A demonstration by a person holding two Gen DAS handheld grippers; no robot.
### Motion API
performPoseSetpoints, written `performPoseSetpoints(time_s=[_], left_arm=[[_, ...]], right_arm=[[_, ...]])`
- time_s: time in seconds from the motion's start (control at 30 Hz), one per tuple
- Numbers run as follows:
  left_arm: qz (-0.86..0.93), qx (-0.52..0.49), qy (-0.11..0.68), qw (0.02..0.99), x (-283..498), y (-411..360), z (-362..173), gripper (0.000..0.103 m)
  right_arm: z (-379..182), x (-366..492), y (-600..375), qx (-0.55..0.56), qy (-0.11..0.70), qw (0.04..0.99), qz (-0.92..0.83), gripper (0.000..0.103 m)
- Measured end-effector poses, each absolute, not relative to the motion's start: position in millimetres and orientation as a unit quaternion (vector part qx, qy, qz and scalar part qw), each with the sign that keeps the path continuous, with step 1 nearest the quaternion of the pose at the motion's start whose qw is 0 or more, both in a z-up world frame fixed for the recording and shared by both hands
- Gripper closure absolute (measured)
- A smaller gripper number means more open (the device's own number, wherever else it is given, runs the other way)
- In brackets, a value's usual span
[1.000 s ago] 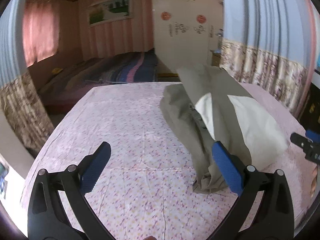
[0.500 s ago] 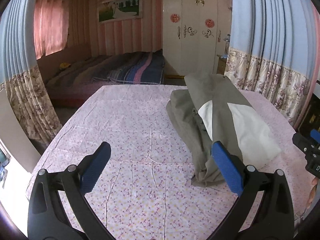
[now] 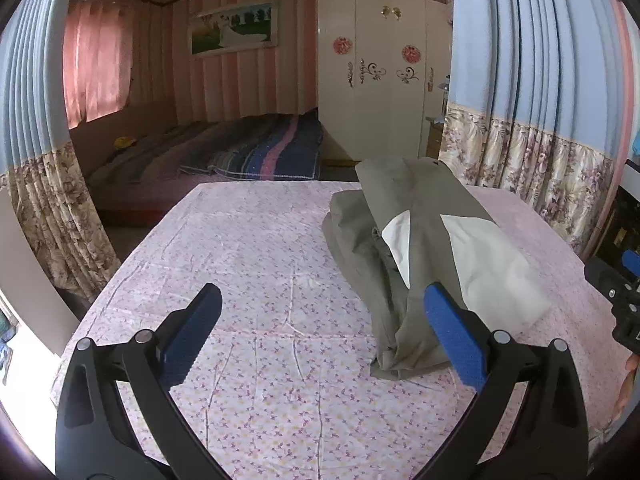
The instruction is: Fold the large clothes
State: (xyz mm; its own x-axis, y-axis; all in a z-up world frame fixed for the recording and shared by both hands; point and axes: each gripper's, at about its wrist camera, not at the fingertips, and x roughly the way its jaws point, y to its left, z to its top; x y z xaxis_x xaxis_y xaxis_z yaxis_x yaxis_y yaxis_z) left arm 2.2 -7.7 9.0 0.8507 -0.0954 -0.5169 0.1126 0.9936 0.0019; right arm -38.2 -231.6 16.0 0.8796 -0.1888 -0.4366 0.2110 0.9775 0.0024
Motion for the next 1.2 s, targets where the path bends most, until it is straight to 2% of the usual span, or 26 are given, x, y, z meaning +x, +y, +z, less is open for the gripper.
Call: performPoseSetpoints(time_s=[1.2], left_arm=[[-0.067,0.021,0.282,0.957,14.6,-5.1,2.2,0.003]], right_arm=[[10.4,-27.8,-231.5,0.022,0.231,0.967,-0.109,0.002]])
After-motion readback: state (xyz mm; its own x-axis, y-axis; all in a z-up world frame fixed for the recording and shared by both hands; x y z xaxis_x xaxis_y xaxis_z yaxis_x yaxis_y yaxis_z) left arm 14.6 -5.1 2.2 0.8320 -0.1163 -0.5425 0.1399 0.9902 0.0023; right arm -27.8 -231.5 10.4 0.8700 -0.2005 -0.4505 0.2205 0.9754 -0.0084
